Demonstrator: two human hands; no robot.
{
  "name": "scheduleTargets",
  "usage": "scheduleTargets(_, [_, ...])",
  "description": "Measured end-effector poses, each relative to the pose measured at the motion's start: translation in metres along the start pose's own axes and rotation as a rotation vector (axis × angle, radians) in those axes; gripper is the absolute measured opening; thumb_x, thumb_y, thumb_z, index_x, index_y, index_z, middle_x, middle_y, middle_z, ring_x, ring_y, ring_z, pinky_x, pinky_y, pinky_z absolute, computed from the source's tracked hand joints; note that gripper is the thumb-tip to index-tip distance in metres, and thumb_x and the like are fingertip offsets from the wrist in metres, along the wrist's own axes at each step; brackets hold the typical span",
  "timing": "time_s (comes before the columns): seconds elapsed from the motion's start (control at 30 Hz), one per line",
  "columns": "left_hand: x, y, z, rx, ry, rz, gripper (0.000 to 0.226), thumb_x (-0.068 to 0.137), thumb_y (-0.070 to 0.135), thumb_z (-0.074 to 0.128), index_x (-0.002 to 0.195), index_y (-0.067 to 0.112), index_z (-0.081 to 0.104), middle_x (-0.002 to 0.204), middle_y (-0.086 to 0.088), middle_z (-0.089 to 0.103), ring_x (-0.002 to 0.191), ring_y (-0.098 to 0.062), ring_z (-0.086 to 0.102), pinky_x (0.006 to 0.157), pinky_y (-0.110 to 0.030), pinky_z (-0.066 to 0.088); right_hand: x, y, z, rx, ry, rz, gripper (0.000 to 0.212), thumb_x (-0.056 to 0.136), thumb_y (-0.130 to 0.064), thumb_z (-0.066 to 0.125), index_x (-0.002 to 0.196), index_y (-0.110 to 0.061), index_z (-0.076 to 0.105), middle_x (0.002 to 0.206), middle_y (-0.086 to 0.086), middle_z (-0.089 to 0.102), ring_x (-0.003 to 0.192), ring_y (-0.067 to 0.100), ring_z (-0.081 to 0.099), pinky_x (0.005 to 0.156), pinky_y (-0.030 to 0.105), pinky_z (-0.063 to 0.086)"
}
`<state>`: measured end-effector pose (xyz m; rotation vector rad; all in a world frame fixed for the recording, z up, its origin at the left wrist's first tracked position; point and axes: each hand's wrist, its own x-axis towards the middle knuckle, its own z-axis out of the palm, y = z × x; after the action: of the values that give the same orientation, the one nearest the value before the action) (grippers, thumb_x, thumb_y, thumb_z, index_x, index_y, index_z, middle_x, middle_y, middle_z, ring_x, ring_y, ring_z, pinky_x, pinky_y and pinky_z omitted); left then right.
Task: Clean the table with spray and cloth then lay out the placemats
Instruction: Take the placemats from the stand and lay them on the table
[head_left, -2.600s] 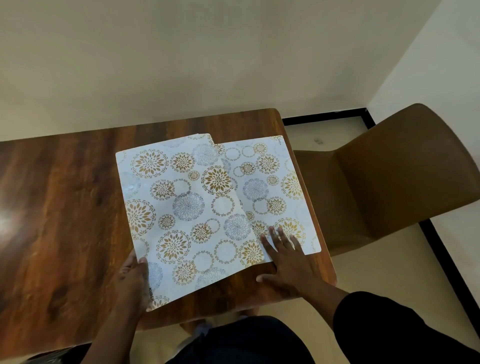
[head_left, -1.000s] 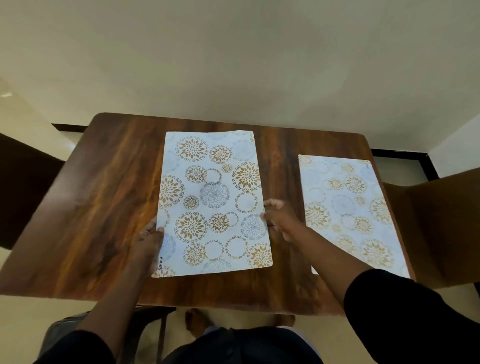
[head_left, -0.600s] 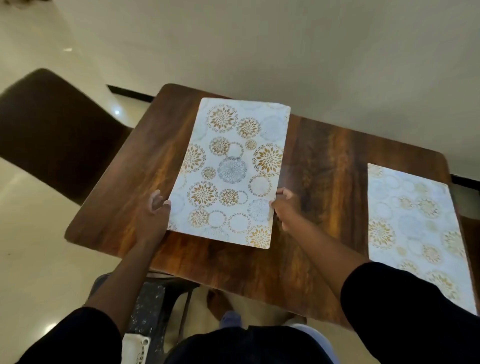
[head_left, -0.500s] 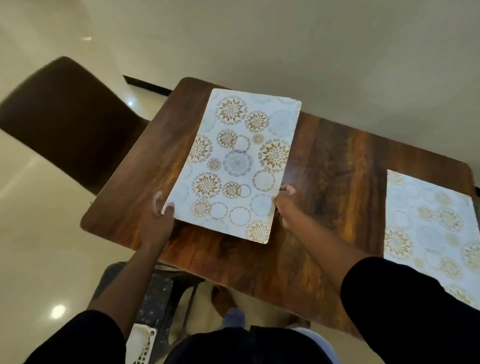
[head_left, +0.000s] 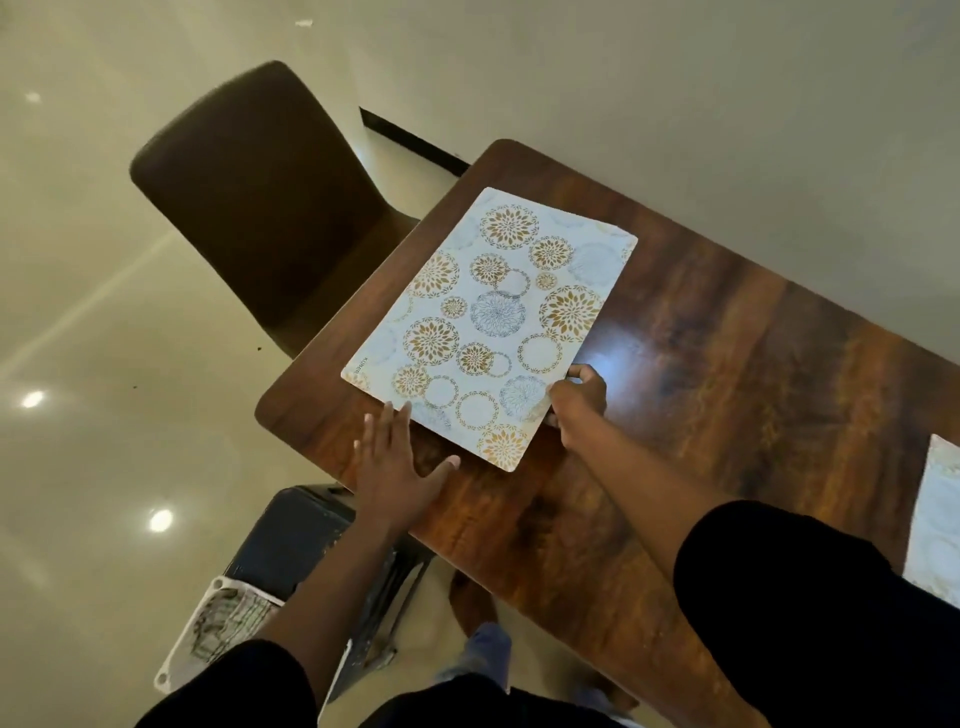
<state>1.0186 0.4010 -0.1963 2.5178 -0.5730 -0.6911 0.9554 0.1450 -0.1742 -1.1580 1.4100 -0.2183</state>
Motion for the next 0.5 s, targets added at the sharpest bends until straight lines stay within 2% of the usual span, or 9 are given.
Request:
scheduleTargets(0.13, [0.01, -0.005, 0.0, 0.085, -0.021, -0.005, 0.127, 0.076, 0.093, 0.044, 0.177, 0.028, 0.001, 0.185, 0.0, -0.015, 0.169, -0.028, -0.023, 0.133, -0.053, -0.016, 0.001, 0.002, 0.026, -0.036, -0.035, 0.02, 0.022, 0.095, 0.001, 0.052, 0.104, -0.019, 0.054, 0.094, -0.003, 0.061, 0.088, 0.021, 0.064, 0.082, 0.053, 0.062])
scheduleTargets(0.17, [0.013, -0.006, 0.0, 0.094, -0.018, -0.005, 0.129, 0.075, 0.094, 0.044, 0.177, 0.029, -0.001, 0.185, 0.001, -0.017, 0.169, -0.028, -0.024, 0.133, -0.053, -0.018, 0.001, 0.001, 0.032, -0.045, -0.043, 0.017, 0.024, 0.095, 0.002, 0.053, 0.104, -0.02, 0.052, 0.094, -0.005, 0.059, 0.09, 0.022, 0.064, 0.08, 0.052, 0.062])
scheduleTargets(0.23, [0.018, -0.009, 0.0, 0.115, -0.025, -0.01, 0.13, 0.074, 0.096, 0.042, 0.177, 0.03, -0.003, 0.184, 0.001, -0.02, 0.168, -0.028, -0.027, 0.133, -0.053, -0.02, -0.001, 0.001, 0.04, -0.045, -0.062, 0.001, 0.035, 0.094, 0.004, 0.055, 0.116, -0.022, 0.047, 0.097, -0.008, 0.056, 0.09, 0.018, 0.063, 0.067, 0.041, 0.064])
scheduleTargets(0.3, [0.023, -0.012, 0.002, 0.14, -0.044, -0.025, 0.132, 0.072, 0.097, 0.039, 0.176, 0.031, -0.006, 0.183, 0.001, -0.024, 0.166, -0.029, -0.03, 0.134, -0.054, -0.02, -0.004, 0.0, 0.046, -0.077, -0.089, -0.008, 0.06, 0.094, 0.005, 0.055, 0.14, -0.028, 0.036, 0.109, -0.004, 0.058, 0.097, 0.021, 0.065, 0.055, 0.032, 0.061])
scheduleTargets(0.37, [0.028, -0.014, 0.003, 0.178, -0.049, -0.033, 0.132, 0.071, 0.098, 0.038, 0.176, 0.033, -0.009, 0.182, 0.002, -0.028, 0.165, -0.031, -0.033, 0.132, -0.056, -0.023, -0.003, 0.0, 0.048, -0.128, -0.118, -0.017, 0.08, 0.095, 0.004, 0.056, 0.153, -0.039, 0.021, 0.127, 0.002, 0.055, 0.105, 0.025, 0.064, 0.053, 0.029, 0.06])
scheduleTargets(0.5, [0.031, -0.011, 0.004, 0.248, -0.056, -0.041, 0.133, 0.07, 0.097, 0.039, 0.175, 0.032, -0.012, 0.18, 0.0, -0.032, 0.162, -0.035, -0.038, 0.122, -0.055, -0.034, 0.004, -0.005, 0.045, -0.219, -0.162, -0.044, 0.088, 0.096, 0.001, 0.06, 0.158, -0.04, 0.014, 0.144, 0.005, 0.047, 0.097, 0.019, 0.061, 0.056, 0.028, 0.06])
